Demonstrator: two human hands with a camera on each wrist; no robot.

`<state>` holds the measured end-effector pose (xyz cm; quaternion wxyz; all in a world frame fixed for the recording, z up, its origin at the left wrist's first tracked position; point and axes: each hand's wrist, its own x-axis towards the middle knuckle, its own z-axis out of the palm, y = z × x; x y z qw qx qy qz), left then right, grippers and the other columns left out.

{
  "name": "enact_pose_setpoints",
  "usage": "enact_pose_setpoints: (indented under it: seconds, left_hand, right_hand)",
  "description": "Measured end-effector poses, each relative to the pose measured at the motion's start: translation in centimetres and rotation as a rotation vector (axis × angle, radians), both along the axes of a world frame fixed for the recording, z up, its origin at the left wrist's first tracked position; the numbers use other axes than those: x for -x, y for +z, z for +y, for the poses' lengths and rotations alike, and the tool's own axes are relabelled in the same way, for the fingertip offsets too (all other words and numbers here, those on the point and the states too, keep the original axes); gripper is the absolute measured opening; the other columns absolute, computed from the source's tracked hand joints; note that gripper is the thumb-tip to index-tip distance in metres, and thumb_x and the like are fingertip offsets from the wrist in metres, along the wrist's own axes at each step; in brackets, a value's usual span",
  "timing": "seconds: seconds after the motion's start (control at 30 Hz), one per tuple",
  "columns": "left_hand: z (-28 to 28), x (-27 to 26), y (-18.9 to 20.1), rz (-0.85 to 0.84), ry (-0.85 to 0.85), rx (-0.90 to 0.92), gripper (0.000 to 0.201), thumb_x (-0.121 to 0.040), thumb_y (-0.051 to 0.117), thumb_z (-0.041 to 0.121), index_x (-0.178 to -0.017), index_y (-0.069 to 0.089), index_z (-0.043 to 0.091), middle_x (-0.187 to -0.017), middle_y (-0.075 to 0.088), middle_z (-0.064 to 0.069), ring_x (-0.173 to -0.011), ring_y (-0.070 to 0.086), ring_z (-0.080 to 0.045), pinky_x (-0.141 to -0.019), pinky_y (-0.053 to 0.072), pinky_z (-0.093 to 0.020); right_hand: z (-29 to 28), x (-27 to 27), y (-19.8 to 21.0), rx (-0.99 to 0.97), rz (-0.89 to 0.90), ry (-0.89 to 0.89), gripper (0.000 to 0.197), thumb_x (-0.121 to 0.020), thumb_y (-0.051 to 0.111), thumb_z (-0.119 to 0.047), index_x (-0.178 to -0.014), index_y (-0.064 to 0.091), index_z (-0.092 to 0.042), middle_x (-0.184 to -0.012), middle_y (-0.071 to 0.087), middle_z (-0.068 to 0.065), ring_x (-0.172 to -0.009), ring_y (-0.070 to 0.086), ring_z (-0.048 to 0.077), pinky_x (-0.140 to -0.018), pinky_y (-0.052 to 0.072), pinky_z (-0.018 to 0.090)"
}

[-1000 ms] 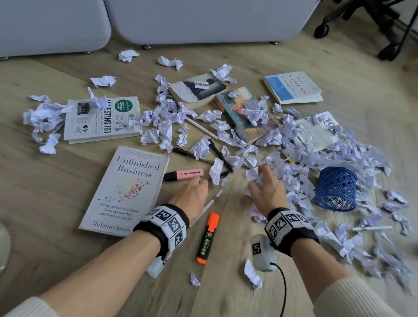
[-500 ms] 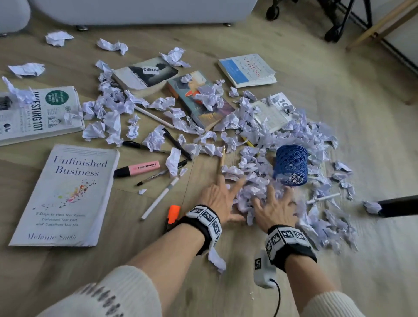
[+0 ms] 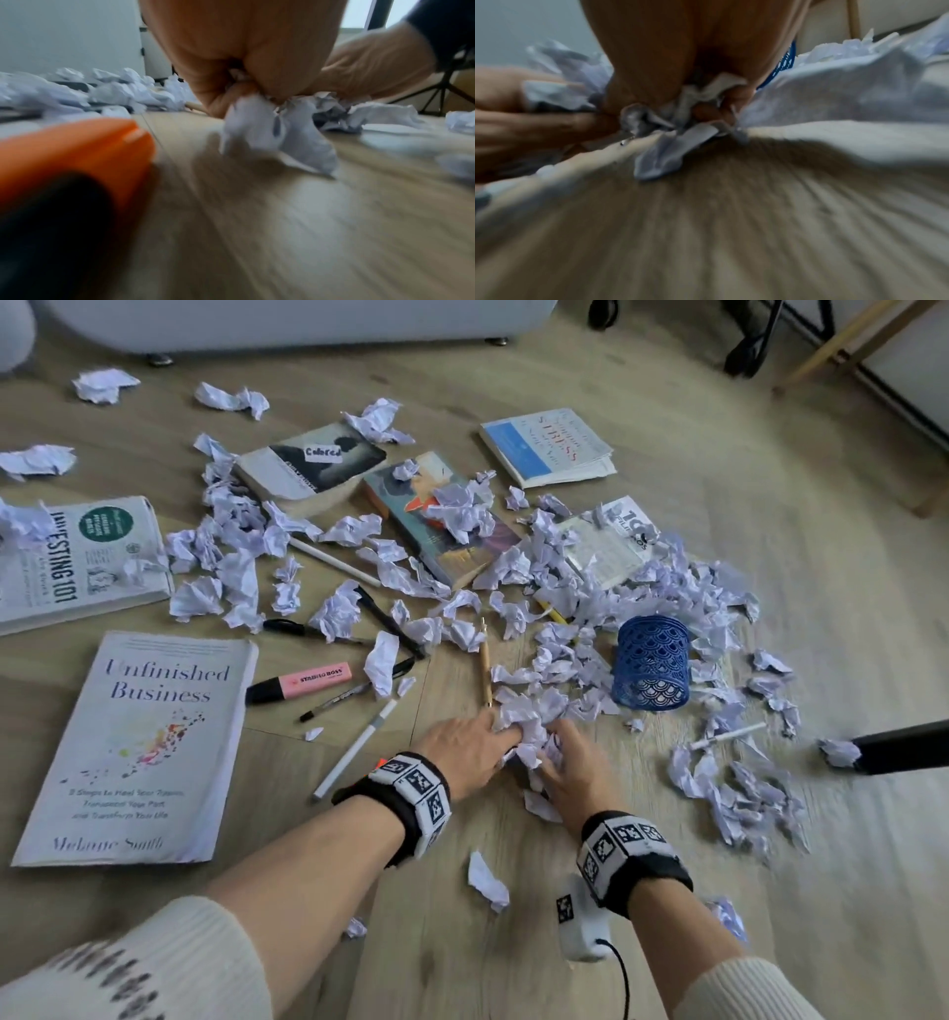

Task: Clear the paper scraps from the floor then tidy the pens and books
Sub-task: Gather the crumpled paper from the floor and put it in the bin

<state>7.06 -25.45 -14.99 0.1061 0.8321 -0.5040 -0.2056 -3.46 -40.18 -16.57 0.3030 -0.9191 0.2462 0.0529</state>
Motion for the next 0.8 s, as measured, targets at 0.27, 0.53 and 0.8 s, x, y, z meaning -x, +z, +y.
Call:
enact_pose_setpoints:
  seconds: [0.27, 0.53, 0.8]
  left_hand:
    - [7.5, -4.1, 3.6, 0.036, 0.413, 0.298, 0.018, -0.095, 0.05, 0.027, -0.084, 0.041, 0.015, -0.071, 0.039, 0.002, -0.067, 0.048, -0.028, -0.059, 0.035, -0.032]
    - [18.8, -5.4, 12.1, -0.083, 0.717, 0.571, 0.024, -0.094, 0.054, 0.019, -0.076, 0.04, 0.026, -0.056, 0.035, 0.014, -0.048, 0.035, -0.002, -0.048, 0.026, -0.011]
    - [32.9, -0.3, 22.9, -0.42, 1.04, 0.744, 0.025, -0.093, 0.056, 0.016, -0.078, 0.048, 0.034, -0.05, 0.039, 0.016, -0.049, 0.041, 0.003, -0.049, 0.025, -0.007]
  right_hand:
    - [1.6, -4.3, 3.5, -0.139, -0.239, -0.101, 0.033, -0.086, 0.057, -0.052, -0.078, 0.057, -0.02, -0.069, 0.065, -0.005, -0.063, 0.059, 0.012, -0.055, 0.044, 0.021]
    - [11.2, -13.9, 11.3, -0.206, -0.451, 0.135, 0.025, -0.092, 0.057, -0.039, -0.077, 0.057, -0.018, -0.07, 0.062, -0.005, -0.06, 0.055, 0.011, -0.054, 0.039, 0.025]
    - [31.7, -19.0, 24.0, -0.566, -0.709, 0.593, 0.022, -0.092, 0.06, -0.018, -0.078, 0.059, -0.001, -0.058, 0.05, 0.015, -0.049, 0.037, 0.005, -0.046, 0.031, 0.014]
